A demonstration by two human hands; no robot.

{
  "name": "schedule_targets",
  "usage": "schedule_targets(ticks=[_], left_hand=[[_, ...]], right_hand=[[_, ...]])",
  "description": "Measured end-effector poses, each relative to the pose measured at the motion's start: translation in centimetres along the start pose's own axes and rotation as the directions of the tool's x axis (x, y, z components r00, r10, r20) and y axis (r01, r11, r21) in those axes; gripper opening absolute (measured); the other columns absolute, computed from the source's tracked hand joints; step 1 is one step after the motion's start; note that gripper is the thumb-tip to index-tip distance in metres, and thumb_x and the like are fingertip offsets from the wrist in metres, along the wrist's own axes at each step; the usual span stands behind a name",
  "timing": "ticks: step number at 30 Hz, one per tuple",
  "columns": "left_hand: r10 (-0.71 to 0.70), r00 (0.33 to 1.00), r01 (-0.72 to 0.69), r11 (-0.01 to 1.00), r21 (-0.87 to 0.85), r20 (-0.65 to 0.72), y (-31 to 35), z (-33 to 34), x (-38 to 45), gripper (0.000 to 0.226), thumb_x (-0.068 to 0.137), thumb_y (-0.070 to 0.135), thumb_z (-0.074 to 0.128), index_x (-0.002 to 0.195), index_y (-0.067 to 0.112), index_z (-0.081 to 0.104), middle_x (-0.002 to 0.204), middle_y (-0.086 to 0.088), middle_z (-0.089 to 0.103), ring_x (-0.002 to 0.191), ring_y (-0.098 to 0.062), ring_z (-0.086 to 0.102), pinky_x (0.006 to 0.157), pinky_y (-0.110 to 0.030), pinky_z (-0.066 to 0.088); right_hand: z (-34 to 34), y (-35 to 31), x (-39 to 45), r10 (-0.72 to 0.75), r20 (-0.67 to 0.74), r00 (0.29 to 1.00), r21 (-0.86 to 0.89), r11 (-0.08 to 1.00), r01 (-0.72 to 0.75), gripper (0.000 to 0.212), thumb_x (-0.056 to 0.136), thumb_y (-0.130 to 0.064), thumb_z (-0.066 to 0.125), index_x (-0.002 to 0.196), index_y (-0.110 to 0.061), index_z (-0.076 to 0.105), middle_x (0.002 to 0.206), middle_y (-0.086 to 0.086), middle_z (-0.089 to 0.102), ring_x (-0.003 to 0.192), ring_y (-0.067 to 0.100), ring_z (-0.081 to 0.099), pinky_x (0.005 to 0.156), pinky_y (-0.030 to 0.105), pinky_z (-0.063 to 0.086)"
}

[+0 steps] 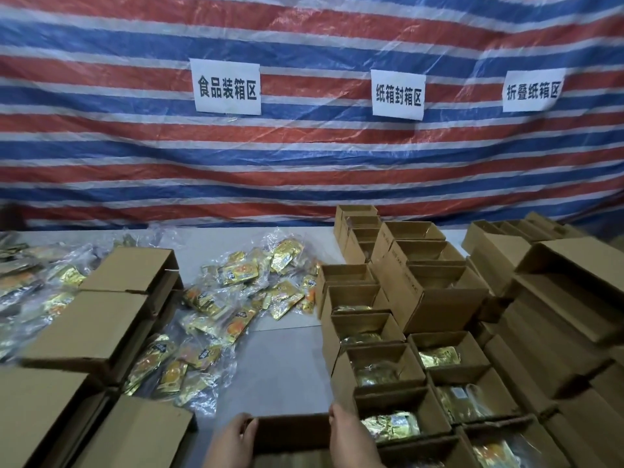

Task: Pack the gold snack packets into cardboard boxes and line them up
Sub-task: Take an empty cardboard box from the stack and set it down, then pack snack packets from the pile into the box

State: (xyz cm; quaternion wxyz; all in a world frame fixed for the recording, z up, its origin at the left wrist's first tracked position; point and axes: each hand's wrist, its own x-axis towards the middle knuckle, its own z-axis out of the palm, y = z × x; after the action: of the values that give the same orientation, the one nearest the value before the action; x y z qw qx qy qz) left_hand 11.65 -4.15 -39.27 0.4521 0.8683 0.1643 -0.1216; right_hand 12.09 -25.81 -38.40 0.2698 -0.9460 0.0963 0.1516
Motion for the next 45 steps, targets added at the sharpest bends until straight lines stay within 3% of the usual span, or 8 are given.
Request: schedule_targets(ticks=[4,10,16,21,30,35,40,45], left_hand=[[-0.011,1.0,0.01,1.0,-0.015,-0.013,-1.2,1.1,-0.1,0.019,0.091,0.012,0.064,0.109,0.005,0.069,0.129,-0.02,0.059,0.116,-0.024,0.059,0.1,-0.03,0.044],[0.014,0.999,-0.013,0.999,-0.044,0.041,-1.0,1.3,-0.7,0.028,0.099,0.019,0.053,0.125,0.01,0.059,0.124,-0.012,0.062,0.114,-0.021,0.06,0.089,-0.02,0.041],[-0.027,0.999,0.028,1.0,-0.012,0.045,-1.6,-0.1,0.6,0.039,0.102,0.039,0.04,0.128,0.015,0.054,0.131,-0.009,0.06,0.123,-0.022,0.054,0.098,-0.028,0.041],[0.057,0.998,-0.054,0.994,0.098,-0.028,-0.6,-3.0,5.3,0.034,0.102,0.035,0.039,0.117,0.011,0.058,0.114,-0.007,0.066,0.105,-0.023,0.061,0.086,-0.031,0.047],[0.05,0.99,0.015,0.894,0.447,-0.133,2.8,-6.0,18.9,0.039,0.097,0.032,0.045,0.127,0.007,0.049,0.123,-0.016,0.061,0.107,-0.032,0.059,0.089,-0.038,0.049],[0.082,0.985,0.024,0.808,0.589,-0.152,2.9,-5.6,25.8,0.046,0.094,0.039,0.053,0.129,0.01,0.047,0.126,-0.013,0.053,0.108,-0.029,0.056,0.086,-0.04,0.051],[0.079,0.985,0.057,0.697,0.715,-0.155,1.3,-4.2,31.9,0.081,0.087,0.05,0.06,0.15,0.016,0.023,0.151,-0.014,0.032,0.137,-0.033,0.034,0.102,-0.05,0.042],[0.115,0.965,0.099,0.669,0.737,-0.234,1.0,-3.9,34.2,0.054,0.089,0.018,0.058,0.14,0.016,0.041,0.142,-0.011,0.042,0.129,-0.031,0.042,0.097,-0.049,0.046]], right_hand=[[1.8,2.0,0.2,-0.095,0.058,0.994,-0.118,0.988,0.101,0.02,0.102,-0.03,0.036,0.094,-0.022,0.052,0.084,0.0,0.05,0.092,0.03,0.055,0.073,0.025,0.043],[0.9,0.2,-0.4,-0.016,0.067,0.998,-0.025,1.0,0.017,0.003,0.102,-0.028,0.039,0.101,-0.027,0.042,0.109,-0.002,0.047,0.095,0.015,0.044,0.086,0.026,0.037],[-0.6,-1.4,-0.3,-0.01,0.165,0.986,-0.083,0.996,0.024,0.039,0.098,-0.023,0.041,0.137,-0.021,0.046,0.137,0.002,0.048,0.122,0.018,0.048,0.103,0.027,0.037],[-1.9,-2.6,1.0,-0.056,0.114,0.992,-0.034,0.998,0.06,0.043,0.101,-0.023,0.039,0.144,-0.017,0.041,0.146,0.0,0.04,0.131,0.014,0.042,0.109,0.025,0.033],[-1.5,-4.3,8.8,-0.133,0.121,0.984,0.066,0.99,0.125,0.035,0.1,-0.028,0.043,0.134,-0.02,0.05,0.138,-0.004,0.046,0.125,0.011,0.047,0.104,0.026,0.038],[-0.1,-6.2,15.0,-0.169,0.128,0.977,0.218,0.966,0.138,0.027,0.098,-0.02,0.05,0.123,-0.016,0.06,0.118,0.0,0.058,0.1,0.01,0.055,0.082,0.019,0.038],[0.6,-7.3,19.6,-0.194,0.093,0.977,0.314,0.937,0.156,0.014,0.096,-0.02,0.053,0.105,-0.023,0.063,0.091,-0.007,0.06,0.08,0.003,0.055,0.067,0.016,0.039],[0.7,-7.3,20.9,-0.205,0.079,0.975,0.34,0.925,0.167,0.011,0.096,-0.021,0.054,0.096,-0.029,0.061,0.088,-0.014,0.06,0.081,-0.004,0.055,0.07,0.016,0.041]])
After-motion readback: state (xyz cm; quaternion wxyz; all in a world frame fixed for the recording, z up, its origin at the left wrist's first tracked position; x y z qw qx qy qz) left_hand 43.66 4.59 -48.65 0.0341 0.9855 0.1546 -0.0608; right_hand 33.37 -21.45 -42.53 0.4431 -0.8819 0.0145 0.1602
